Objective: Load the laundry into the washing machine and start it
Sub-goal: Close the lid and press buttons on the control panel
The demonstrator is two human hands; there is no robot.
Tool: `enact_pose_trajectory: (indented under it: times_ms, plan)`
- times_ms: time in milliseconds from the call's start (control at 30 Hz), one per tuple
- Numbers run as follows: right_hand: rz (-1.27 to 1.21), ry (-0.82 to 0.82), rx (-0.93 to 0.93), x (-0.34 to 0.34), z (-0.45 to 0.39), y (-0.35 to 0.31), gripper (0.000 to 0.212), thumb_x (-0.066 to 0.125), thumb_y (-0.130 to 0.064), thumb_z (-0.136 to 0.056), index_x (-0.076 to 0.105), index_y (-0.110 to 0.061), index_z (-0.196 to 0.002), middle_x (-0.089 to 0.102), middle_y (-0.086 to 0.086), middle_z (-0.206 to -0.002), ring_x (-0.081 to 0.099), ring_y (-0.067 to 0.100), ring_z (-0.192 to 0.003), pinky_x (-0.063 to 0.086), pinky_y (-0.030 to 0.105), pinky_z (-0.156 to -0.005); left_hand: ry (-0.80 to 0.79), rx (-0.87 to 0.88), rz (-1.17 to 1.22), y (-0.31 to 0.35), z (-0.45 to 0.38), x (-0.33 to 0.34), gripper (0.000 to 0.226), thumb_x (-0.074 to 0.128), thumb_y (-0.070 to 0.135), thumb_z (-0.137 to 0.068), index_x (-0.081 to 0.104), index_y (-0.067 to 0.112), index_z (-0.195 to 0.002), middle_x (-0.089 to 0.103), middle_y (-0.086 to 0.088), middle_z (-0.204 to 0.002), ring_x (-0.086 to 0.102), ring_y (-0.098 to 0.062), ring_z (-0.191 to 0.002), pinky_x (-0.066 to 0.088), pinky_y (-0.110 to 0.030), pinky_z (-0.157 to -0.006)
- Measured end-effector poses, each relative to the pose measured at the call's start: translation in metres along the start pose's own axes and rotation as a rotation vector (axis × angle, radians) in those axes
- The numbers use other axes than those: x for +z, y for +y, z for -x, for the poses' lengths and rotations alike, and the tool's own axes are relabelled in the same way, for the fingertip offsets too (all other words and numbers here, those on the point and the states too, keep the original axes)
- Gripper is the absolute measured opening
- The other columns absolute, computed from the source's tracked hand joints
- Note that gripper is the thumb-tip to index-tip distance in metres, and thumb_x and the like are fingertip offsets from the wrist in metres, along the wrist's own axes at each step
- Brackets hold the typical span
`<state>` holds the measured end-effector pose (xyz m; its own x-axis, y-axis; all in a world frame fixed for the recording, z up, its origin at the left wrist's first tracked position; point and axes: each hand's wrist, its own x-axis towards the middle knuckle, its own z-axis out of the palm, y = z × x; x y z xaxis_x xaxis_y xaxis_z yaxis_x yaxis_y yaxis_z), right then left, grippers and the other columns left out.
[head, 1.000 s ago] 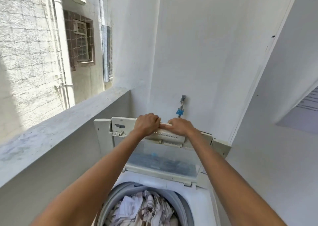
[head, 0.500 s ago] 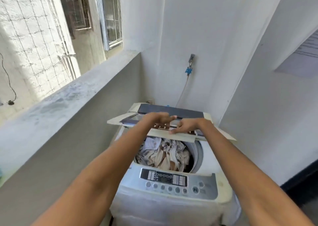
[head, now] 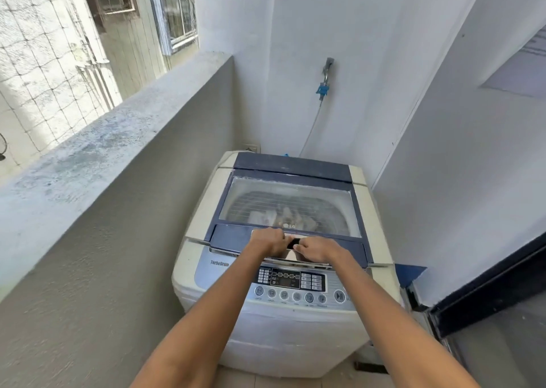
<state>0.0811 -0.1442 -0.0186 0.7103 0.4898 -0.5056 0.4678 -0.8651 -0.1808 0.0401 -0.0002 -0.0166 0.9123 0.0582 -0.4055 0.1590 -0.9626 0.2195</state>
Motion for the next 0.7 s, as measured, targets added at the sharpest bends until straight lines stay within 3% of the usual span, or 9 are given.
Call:
enact_pose_trajectory:
  times_ms: [167,367,533,633,700]
  plan:
    - [0.003,0.066,0.025,0.021,-0.006,0.002,0.036,0.033,-0.039,-0.098,0.062,-0.018,-0.089,0.066,0.004,-0.107,0.059,0.023,-0.104,0.044,0.038,-0.084,-0.024,0.03,-0.021,-0.006,-0.006,0.02,0.034,0.051,0.04,-0.085,0.066,0.014,-0.101,0.069,-0.009,-0.108,0.062,-0.025,-0.1,0.044,-0.03,-0.078]
    - [-0.035,0.284,0.021,0.039,0.003,-0.002,0.036,0.032,-0.033,-0.101,0.059,-0.011,-0.095,0.063,0.007,-0.11,0.057,0.026,-0.105,0.042,0.039,-0.084,0.0,0.052,0.075,-0.012,-0.006,0.024,0.03,0.058,0.041,-0.086,0.066,0.019,-0.105,0.068,-0.004,-0.11,0.061,-0.021,-0.105,0.041,-0.027,-0.08]
    - [-0.079,0.564,0.079,0.076,0.004,-0.014,0.029,0.032,-0.026,-0.102,0.058,-0.013,-0.104,0.064,0.005,-0.104,0.057,0.025,-0.101,0.036,0.037,-0.093,0.339,0.061,0.18,-0.013,0.01,0.051,0.028,0.062,0.036,-0.086,0.062,0.02,-0.109,0.06,-0.002,-0.116,0.051,-0.022,-0.113,0.037,-0.034,-0.092]
    - [-0.146,0.785,0.06,0.094,0.008,-0.028,0.02,0.043,-0.018,-0.094,0.061,-0.018,-0.103,0.063,-0.001,-0.097,0.059,0.021,-0.092,0.036,0.031,-0.093,0.596,0.126,0.206,-0.013,0.027,0.078,0.024,0.053,0.022,-0.092,0.06,0.013,-0.113,0.059,-0.007,-0.113,0.054,-0.027,-0.106,0.041,-0.036,-0.088]
    - [-0.175,0.899,0.014,0.11,0.019,-0.038,0.022,0.04,-0.022,-0.091,0.06,-0.02,-0.099,0.063,-0.003,-0.093,0.059,0.019,-0.089,0.035,0.029,-0.092,0.732,0.14,0.253,-0.012,0.04,0.096,0.025,0.048,0.013,-0.091,0.062,0.009,-0.111,0.062,-0.009,-0.111,0.058,-0.028,-0.102,0.046,-0.036,-0.088]
